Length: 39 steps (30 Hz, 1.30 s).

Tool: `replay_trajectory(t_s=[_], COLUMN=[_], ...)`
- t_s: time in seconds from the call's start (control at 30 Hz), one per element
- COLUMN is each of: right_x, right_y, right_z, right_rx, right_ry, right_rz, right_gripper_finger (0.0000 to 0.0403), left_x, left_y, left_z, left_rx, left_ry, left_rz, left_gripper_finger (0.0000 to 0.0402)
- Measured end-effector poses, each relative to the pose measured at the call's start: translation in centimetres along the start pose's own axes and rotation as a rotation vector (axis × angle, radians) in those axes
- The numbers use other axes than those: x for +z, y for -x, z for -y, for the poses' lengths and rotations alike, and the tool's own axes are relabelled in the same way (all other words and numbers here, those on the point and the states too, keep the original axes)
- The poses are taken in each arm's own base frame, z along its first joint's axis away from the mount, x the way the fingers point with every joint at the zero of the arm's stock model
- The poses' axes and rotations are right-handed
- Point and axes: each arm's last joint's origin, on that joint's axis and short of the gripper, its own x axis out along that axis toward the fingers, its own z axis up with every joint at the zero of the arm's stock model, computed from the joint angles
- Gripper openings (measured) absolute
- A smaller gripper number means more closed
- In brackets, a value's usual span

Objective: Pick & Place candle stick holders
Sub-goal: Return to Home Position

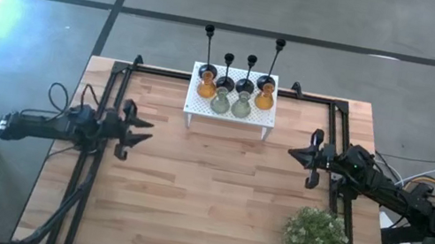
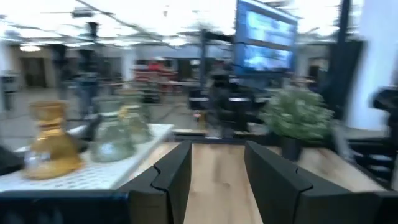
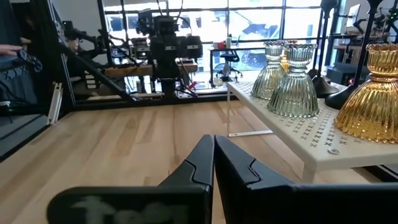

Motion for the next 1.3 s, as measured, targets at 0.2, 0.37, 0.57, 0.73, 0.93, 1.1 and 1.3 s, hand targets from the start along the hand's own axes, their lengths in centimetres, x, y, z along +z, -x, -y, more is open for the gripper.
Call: replay_trajectory(t_s=[0.2, 0.37, 0.57, 0.73, 0.93, 1.1, 1.3], right_x=[-0.01, -0.01, -0.01, -0.01, -0.02, -0.02, -0.01], right_y=[0.00, 0.00, 0.00, -0.01, 0.00, 0.00, 0.00], right_z=[0.00, 0.00, 0.00, 0.00, 0.00, 0.00, 0.00], right_rx=[0.000, 0.001, 0.001, 0.001, 0.001, 0.001, 0.001], right_ry=[0.005, 0.005, 0.007, 0.007, 0.006, 0.007, 0.007], right_rz=[0.000, 0.000, 0.000, -0.001, -0.001, -0.001, 0.000], right_gripper_finger=[0.0008, 0.0009, 0.0009, 0.0009, 0.0009, 0.0009, 0.0008], left_x=[-1.04, -1.12, -1.00, -0.98, -1.02, -1.03, -1.03], left_y=[0.40, 0.41, 0.38, 0.37, 0.34, 0.32, 0.32], left_z=[0.09, 0.07, 0.07, 0.07, 0.07, 0.07, 0.07], left_rx=[-0.042, -0.038, -0.037, -0.036, -0.036, -0.035, -0.035], left_ry=[-0.019, -0.020, -0.020, -0.020, -0.021, -0.021, -0.021], left_rz=[-0.102, -0.110, -0.106, -0.106, -0.111, -0.114, -0.114], left_gripper_finger=[0.0154, 0.0154, 0.0154, 0.0154, 0.0154, 0.0154, 0.0154])
